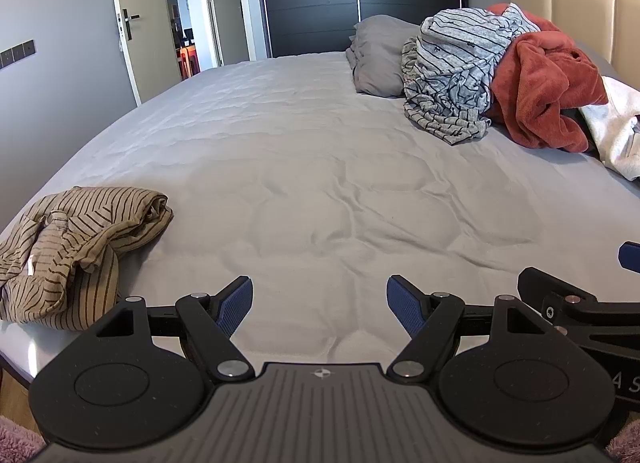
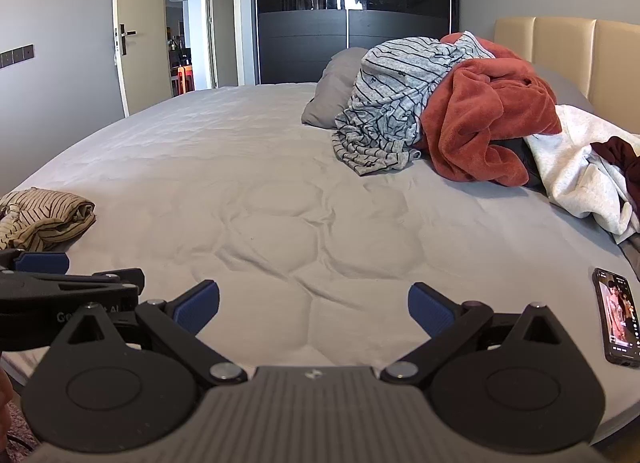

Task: Fold clothes

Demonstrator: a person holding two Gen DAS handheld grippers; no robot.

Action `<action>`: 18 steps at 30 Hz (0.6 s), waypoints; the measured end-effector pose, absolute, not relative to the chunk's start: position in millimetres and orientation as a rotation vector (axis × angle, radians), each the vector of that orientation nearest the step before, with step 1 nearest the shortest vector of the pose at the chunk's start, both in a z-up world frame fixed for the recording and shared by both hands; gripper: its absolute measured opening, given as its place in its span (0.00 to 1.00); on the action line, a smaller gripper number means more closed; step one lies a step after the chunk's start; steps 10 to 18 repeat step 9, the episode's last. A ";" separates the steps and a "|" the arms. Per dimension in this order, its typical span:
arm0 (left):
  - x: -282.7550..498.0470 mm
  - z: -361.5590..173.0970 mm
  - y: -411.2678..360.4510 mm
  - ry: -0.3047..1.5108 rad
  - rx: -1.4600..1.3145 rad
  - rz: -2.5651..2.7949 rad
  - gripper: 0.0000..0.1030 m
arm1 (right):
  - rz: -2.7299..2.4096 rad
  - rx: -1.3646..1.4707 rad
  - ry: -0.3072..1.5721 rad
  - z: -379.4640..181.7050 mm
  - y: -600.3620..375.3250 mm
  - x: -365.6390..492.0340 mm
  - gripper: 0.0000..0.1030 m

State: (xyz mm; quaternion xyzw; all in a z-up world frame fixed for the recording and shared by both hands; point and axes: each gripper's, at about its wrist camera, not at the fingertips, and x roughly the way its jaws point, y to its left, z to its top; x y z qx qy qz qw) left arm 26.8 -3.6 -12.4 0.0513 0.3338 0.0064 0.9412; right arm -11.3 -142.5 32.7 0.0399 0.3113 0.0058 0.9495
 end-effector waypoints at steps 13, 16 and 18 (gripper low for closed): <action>27.5 -13.3 -2.3 0.687 0.099 0.015 0.71 | 0.019 0.080 0.637 31.8 -146.5 -8.8 0.99; 27.5 -13.3 -2.3 0.687 0.099 0.015 0.71 | 0.019 0.080 0.637 31.8 -146.5 -8.8 0.99; 27.5 -13.3 -2.3 0.687 0.099 0.015 0.71 | 0.019 0.080 0.637 31.8 -146.5 -8.8 0.99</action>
